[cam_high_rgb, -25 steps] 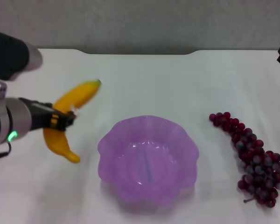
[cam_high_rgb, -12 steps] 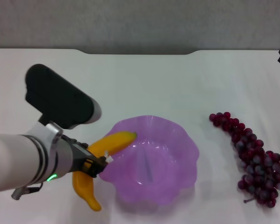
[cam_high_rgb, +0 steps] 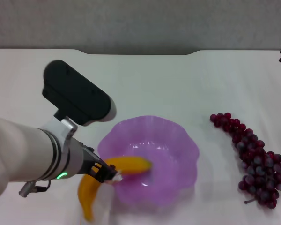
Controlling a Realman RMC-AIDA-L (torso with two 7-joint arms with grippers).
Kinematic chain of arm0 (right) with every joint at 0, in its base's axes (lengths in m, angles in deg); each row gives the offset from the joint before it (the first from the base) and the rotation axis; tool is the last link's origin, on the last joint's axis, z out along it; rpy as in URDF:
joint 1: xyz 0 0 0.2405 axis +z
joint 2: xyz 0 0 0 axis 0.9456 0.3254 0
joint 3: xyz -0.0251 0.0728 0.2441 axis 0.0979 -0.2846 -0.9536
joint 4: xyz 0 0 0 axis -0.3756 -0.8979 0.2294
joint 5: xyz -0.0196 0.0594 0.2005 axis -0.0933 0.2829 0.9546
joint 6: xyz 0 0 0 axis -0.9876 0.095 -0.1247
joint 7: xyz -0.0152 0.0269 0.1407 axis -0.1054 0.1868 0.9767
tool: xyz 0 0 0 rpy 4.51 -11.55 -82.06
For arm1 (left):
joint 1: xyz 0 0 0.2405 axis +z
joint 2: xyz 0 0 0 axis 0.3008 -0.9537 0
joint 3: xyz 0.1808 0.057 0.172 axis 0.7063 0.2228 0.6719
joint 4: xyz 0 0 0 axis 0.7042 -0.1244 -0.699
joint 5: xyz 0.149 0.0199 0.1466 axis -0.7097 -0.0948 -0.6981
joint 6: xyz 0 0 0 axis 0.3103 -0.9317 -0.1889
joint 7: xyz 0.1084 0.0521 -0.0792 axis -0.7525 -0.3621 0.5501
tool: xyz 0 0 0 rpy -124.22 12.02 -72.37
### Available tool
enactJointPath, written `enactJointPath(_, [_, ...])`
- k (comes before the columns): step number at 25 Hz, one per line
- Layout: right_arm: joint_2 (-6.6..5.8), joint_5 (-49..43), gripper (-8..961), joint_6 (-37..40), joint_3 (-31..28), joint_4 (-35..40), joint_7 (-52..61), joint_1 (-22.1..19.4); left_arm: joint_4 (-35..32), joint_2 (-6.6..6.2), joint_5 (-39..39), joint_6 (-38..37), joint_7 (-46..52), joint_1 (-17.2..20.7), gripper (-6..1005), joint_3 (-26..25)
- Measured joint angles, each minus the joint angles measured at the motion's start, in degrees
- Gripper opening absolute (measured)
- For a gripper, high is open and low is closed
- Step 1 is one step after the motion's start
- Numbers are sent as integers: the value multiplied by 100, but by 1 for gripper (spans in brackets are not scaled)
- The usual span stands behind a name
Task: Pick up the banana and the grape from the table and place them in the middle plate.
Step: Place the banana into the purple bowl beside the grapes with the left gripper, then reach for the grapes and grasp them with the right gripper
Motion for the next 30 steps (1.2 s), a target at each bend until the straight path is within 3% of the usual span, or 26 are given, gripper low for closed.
enactJointPath(4, [-3,0,876,0,0,-1,0,1,71,-45,76,22,-1,-70,634,89])
enactJointPath(13, [-9,0,876,0,0,-10,0,-1,396,-9,-393,219,-1,126,673,92])
enactJointPath(14, [-9,0,876,0,0,-10,0,-1,634,74,-911,365,3,362,673,-62])
enactJointPath(18, [-9,0,876,0,9,-10,0,0,879,265,-1712,839,6,783,671,-363])
enactJointPath(23, [-9,-1,877,-1,26,-9,0,18,732,621,-2732,2074,10,1376,669,-730])
enactJointPath(26, [-9,-1,877,-1,27,-8,0,21,342,885,-2963,3263,19,1717,668,-1165])
enactJointPath(30, [-8,-1,877,9,21,7,0,22,-451,1096,-2741,5238,60,1958,666,-1788])
